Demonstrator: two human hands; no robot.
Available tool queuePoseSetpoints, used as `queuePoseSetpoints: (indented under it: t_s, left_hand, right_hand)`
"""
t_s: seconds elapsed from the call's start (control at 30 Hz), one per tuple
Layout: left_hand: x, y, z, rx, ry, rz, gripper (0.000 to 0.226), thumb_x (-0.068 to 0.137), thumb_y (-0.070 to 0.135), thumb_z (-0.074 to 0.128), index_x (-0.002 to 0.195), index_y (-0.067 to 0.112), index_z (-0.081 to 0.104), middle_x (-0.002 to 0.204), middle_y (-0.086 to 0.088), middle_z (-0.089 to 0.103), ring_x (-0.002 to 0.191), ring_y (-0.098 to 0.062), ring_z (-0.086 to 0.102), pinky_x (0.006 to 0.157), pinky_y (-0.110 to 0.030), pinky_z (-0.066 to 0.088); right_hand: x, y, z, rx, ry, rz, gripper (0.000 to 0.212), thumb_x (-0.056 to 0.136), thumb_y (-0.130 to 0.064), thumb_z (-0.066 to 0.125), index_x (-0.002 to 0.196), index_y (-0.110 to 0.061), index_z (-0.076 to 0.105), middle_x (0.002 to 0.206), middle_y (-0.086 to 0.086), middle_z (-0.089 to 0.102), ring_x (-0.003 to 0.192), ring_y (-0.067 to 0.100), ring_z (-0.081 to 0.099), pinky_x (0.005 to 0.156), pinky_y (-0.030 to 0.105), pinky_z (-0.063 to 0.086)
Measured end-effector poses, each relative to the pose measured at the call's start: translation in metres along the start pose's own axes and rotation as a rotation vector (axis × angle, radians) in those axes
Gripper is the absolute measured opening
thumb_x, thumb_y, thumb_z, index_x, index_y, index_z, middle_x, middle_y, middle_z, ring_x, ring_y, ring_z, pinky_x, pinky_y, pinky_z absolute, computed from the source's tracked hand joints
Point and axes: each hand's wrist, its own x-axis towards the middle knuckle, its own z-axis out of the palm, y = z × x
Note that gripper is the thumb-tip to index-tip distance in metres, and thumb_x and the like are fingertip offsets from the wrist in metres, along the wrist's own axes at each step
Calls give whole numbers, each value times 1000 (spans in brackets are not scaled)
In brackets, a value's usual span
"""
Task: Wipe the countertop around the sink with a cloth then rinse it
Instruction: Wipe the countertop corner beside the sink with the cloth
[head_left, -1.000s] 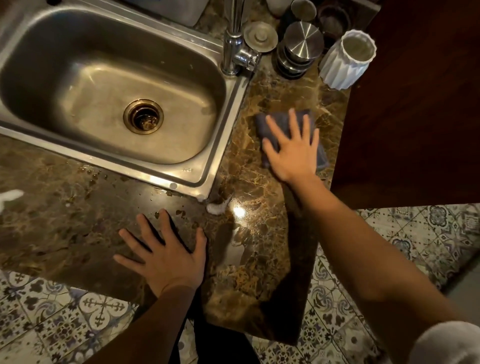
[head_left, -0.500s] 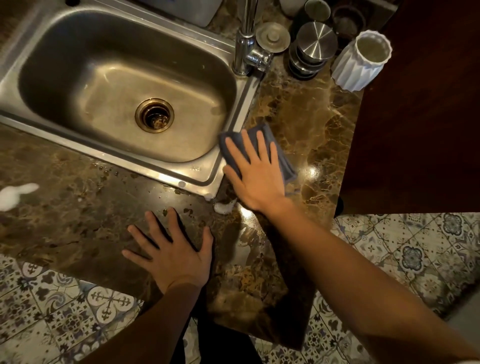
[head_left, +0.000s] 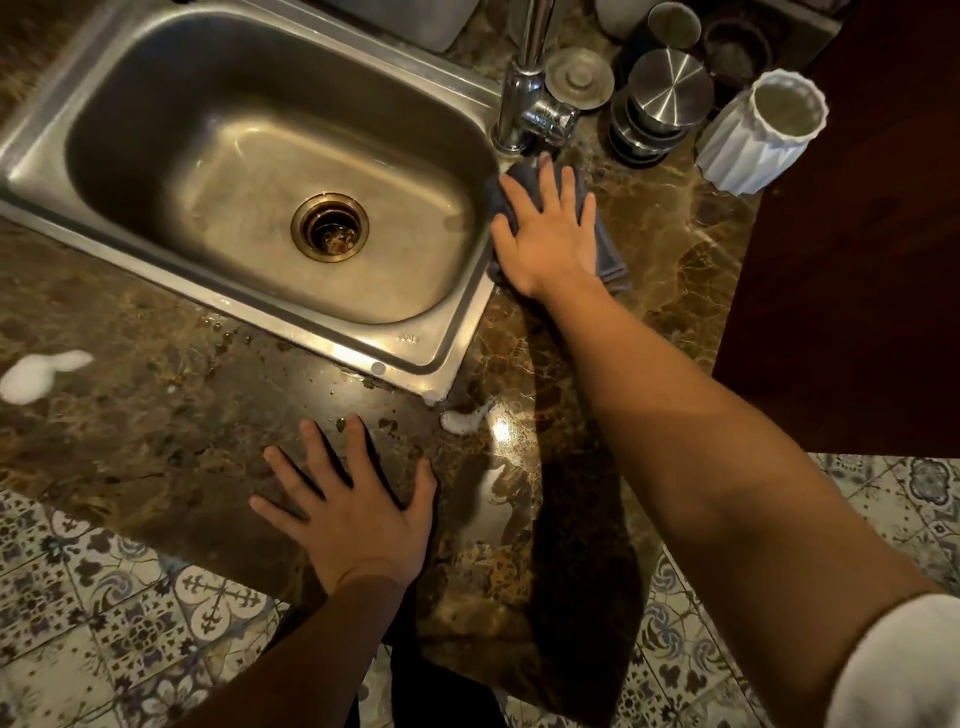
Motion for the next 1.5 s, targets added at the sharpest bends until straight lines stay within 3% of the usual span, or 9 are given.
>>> queuePoseSetpoints:
  t_s: [0.13,0.23,0.6,0.77,0.93,1.1,1.27,1.4,1.5]
  left_hand:
    - [-1,0,1,-15,22,12,90,85,78,25,158,26,24,167,-15,11,153,-45,-3,116,-71,-1]
    - [-1,-1,2,-12,30,10,90,85,78,25,157,25,26,167,-15,12,153,-45,-3,116,-72,-1]
    - [-1,1,-3,-17,7,-6,89,85,78,27,158,26,23,168,-13,10,153,-44,-6,115,-73,0]
    - [-1,0,-2,-20,6,3,88,86,77,29,157,26,24,168,-14,10,153,-45,-4,115,-73,0]
    - [0,-1,1,-21,20,9,87,87,78,29,157,27,22,168,-14,10,153,-45,-4,115,-73,0]
    - [0,-1,-2,-34,17,15,88,86,77,29,157,26,24,168,-14,10,152,-46,-4,115,-73,1]
    - [-2,0,-5,-30,8,16,87,86,76,29,157,25,23,167,-15,11,152,-47,-2,114,-74,5]
    - [-2,1,-4,-31,4,24,87,87,76,28,157,24,22,168,-15,9,152,-47,-4,114,-74,3]
    - [-2,1,-5,-33,6,17,87,88,76,27,158,24,23,168,-15,8,152,-46,-6,115,-73,1]
  right_hand:
    - [17,-19,-8,84,-17,189,62,101,-50,25,160,-37,13,169,11,-3,154,34,-13,123,55,-8]
    - [16,-28,-8,84,-25,228,63,102,-49,26,161,-34,11,169,12,-6,154,36,-13,124,55,-7]
    - [-123,-64,43,73,6,18,61,102,-42,33,160,-29,20,168,19,-3,154,39,-9,125,53,-3]
    - [-76,-35,25,84,3,-81,53,105,-38,34,157,-29,30,169,14,-2,154,38,-6,124,49,-3]
    - [-24,-17,8,70,0,-48,52,106,-39,30,157,-32,30,169,10,-7,154,37,-10,124,50,-4]
    - [-82,-24,27,102,44,-223,53,102,-41,28,154,-33,38,169,12,0,154,40,-5,124,53,-1]
    - [-164,-35,50,110,-42,-405,52,106,-42,25,157,-35,30,169,8,-1,155,33,-11,124,48,-7]
    - [-147,-23,41,28,-50,-507,52,105,-46,24,155,-37,34,169,6,5,155,34,-7,125,49,-4]
    - [-116,-28,34,-1,-46,-433,51,104,-47,26,153,-43,34,170,5,2,155,35,-8,125,54,-2]
